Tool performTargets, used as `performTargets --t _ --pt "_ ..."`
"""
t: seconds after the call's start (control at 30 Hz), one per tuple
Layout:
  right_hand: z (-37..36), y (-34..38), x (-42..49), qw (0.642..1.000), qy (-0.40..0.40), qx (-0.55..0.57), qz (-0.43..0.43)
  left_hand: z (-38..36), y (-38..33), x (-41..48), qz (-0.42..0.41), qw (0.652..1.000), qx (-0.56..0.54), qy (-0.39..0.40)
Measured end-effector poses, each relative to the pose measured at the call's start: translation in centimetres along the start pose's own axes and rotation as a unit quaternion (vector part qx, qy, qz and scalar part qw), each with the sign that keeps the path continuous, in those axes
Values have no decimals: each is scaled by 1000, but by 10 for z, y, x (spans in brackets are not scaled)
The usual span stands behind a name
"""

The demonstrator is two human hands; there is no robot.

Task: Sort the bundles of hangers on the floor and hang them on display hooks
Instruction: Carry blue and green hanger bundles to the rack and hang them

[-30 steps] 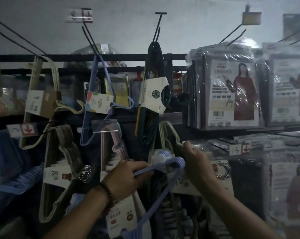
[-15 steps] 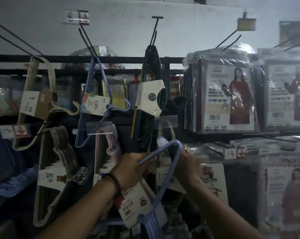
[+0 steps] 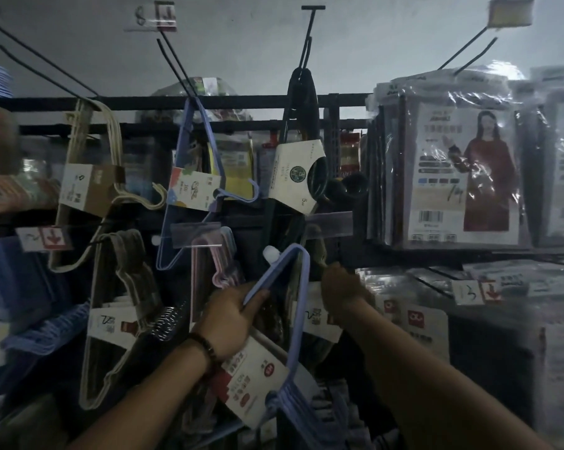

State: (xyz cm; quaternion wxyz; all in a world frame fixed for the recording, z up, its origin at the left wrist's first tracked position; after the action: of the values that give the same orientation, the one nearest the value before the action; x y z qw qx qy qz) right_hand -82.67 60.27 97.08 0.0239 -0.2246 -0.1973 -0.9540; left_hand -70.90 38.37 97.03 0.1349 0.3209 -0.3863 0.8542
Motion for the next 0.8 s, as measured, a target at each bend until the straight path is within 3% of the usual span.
performTargets --t 0.2,0.3,0.37,0.43,0.5,0.6,0.8 --pt "-2 -3 0 999 22 -28 -25 13 15 -7 25 999 37 -21" --pt "21 -3 -9 999 -6 -5 -51 24 24 -17 23 999 13 -36" --pt "48 19 -29 995 -99 -4 19 36 24 -25 6 999 2 -53" --pt "75 61 -75 964 -209 65 150 52 28 -35 1 998 -14 -59" --pt "87 109 -124 931 -231 142 246 74 36 -46 4 998 -13 -66" --pt "66 181 -168 933 -153 179 273 122 57 -66 16 995 0 -95" --pt "-17 307 -225 959 -12 119 257 238 121 -113 84 983 -28 -160"
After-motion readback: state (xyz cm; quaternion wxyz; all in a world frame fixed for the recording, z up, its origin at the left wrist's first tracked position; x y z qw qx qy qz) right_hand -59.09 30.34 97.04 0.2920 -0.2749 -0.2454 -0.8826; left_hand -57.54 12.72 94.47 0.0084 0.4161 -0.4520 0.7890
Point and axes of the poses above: each hand's wrist, its own x-axis towards the middle knuckle, its own z-axis out of the back of the hand, y = z × x, the point moved 10 cm from there along x, towards the middle knuckle
